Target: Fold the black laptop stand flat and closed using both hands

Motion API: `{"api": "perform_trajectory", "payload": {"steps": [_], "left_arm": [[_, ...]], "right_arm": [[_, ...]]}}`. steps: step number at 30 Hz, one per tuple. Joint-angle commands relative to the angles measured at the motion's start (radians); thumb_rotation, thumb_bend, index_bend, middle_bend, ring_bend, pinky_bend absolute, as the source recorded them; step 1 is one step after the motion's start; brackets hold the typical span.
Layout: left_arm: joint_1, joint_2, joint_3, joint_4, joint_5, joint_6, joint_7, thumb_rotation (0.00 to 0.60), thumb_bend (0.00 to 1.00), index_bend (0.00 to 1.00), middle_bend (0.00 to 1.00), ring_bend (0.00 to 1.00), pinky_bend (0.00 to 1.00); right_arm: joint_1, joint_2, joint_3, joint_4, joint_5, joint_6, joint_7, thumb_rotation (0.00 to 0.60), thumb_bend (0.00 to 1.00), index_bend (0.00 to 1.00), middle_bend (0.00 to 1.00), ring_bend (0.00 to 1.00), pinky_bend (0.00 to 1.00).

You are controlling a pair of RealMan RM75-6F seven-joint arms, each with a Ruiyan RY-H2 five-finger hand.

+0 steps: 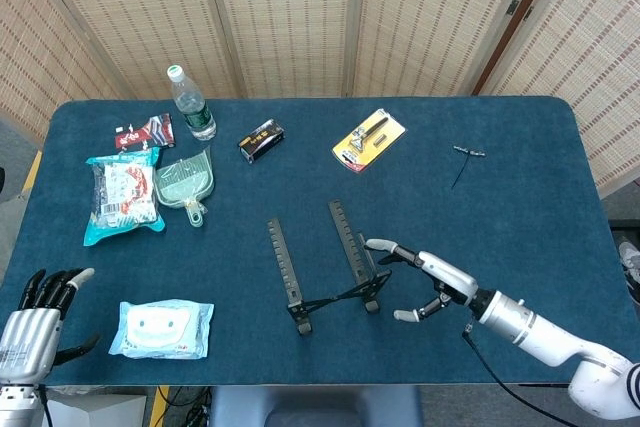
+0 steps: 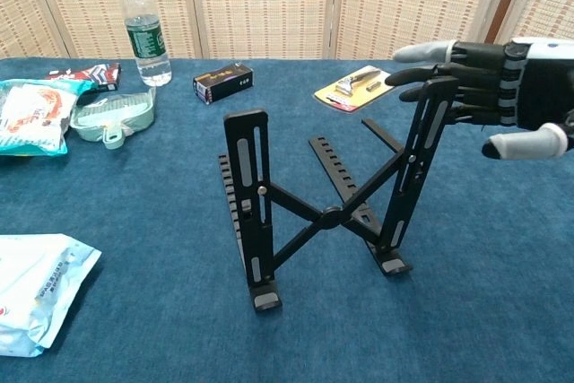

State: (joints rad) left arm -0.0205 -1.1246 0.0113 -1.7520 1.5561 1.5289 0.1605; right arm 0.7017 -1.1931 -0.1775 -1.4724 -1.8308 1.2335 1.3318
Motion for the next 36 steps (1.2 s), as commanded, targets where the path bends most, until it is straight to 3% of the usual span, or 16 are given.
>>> {"api": "perform_trajectory", "payload": {"steps": [1, 12, 28, 36], "left_arm": [[0.001, 0.001, 0.001, -0.001, 0.0, 0.001, 0.0, 0.6, 0.13, 0.15, 0.17, 0.12, 0.02], [-0.002, -0.002, 0.0, -0.002, -0.001, -0.004, 0.008, 0.6, 0.13, 0.15, 0.16, 0.12, 0.02], [-0.009, -0.01, 0.0, 0.001, -0.009, -0.02, 0.014, 0.6, 0.13, 0.15, 0.16, 0.12, 0.02], [-0.015, -0.009, 0.002, 0.005, -0.01, -0.034, 0.012, 0.6, 0.13, 0.15, 0.16, 0.12, 0.02]], "right_arm": [[0.012, -0.032, 0.01, 0.021, 0.013, -0.018, 0.018, 0.6, 0.09, 0.0, 0.11, 0.06, 0.17], [0.024, -0.108, 0.01, 0.073, 0.035, -0.046, 0.062, 0.6, 0.08, 0.0, 0.11, 0.06, 0.17], [0.013, -0.14, -0.064, 0.09, 0.04, -0.069, 0.266, 0.6, 0.08, 0.0, 0.11, 0.06, 0.17], [0.003, -0.142, -0.083, 0.094, 0.042, -0.063, 0.293, 0.6, 0.08, 0.0, 0.11, 0.06, 0.17]]}}
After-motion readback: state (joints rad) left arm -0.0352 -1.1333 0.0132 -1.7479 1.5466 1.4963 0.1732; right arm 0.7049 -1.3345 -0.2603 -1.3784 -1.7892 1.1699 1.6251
